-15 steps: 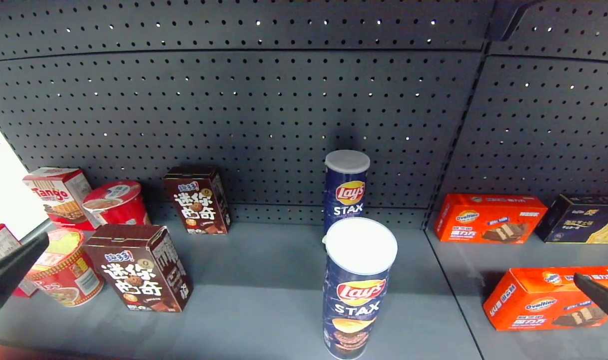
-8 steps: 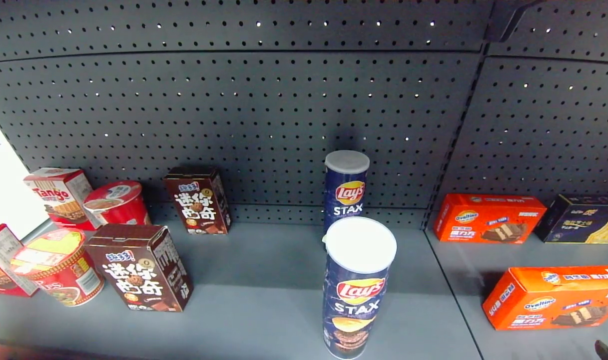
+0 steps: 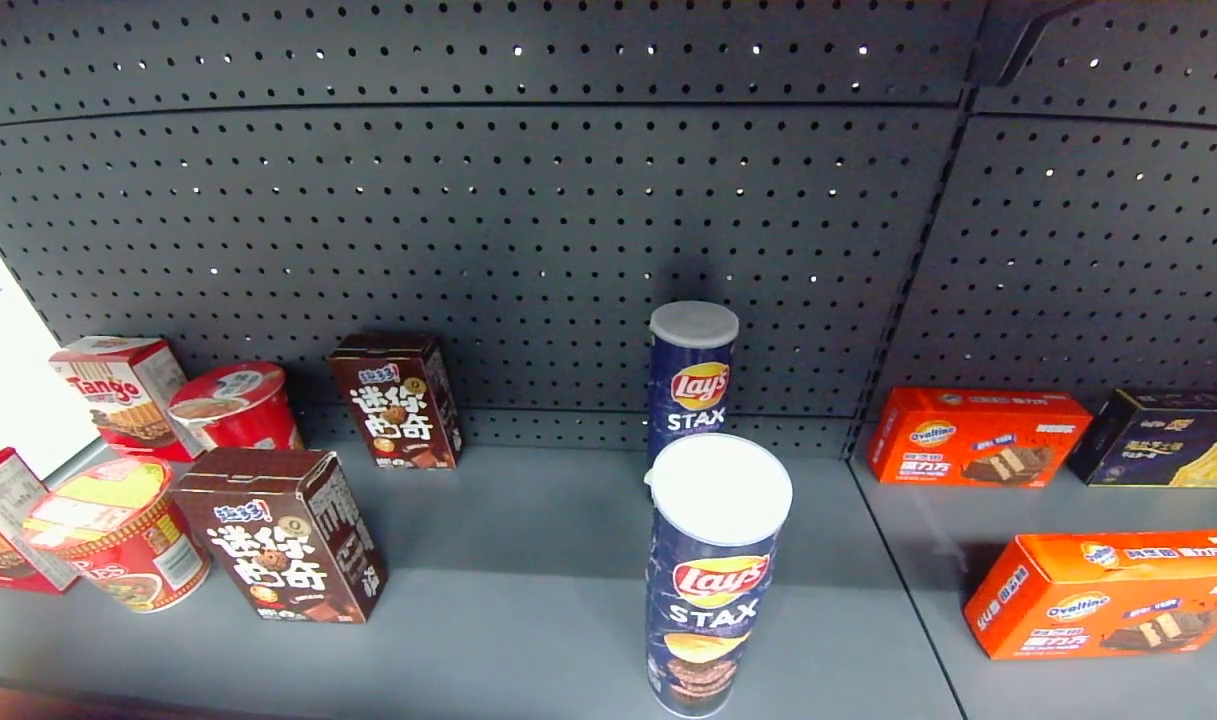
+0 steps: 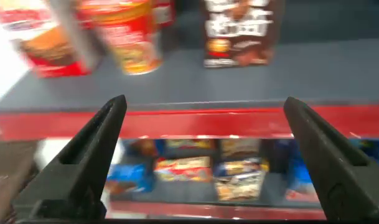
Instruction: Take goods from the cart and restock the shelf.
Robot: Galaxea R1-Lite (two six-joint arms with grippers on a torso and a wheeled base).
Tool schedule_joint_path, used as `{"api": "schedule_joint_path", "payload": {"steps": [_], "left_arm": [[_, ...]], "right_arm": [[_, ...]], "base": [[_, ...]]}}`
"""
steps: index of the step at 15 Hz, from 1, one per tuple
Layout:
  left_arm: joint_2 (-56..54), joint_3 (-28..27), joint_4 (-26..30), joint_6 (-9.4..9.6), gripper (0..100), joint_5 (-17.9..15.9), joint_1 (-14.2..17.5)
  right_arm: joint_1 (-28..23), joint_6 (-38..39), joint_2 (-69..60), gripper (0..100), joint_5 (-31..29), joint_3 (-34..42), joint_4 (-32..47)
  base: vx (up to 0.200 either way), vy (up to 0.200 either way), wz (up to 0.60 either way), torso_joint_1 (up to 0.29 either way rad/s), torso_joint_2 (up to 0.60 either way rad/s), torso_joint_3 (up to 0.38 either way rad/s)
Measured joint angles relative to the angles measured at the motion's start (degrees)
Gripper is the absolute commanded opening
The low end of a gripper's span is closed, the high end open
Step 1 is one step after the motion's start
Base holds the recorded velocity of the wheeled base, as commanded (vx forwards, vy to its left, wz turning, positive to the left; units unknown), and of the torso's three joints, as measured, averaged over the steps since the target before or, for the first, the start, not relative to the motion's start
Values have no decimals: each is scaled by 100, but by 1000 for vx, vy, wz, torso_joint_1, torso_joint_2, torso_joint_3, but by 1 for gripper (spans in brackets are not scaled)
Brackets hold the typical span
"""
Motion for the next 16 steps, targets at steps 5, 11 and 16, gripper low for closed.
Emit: {"api": "schedule_joint_path", "payload": {"steps": [5,11,16], "left_arm": [[-74,480,-564,-129,100,-135,-9],[-82,670,-663,-313,100,255,-9],[-82,681,-663,-305,100,249,-9]], "right_arm": [[-167,187,-378,100,44,-24,121],[-168,189,-433,100,162,-24,123],[-171,383,-436,100,291,-27,145]], "base": [[0,0,0,0,0,0],[0,0,0,0,0,0],[-40,0,0,0,1,0]]}}
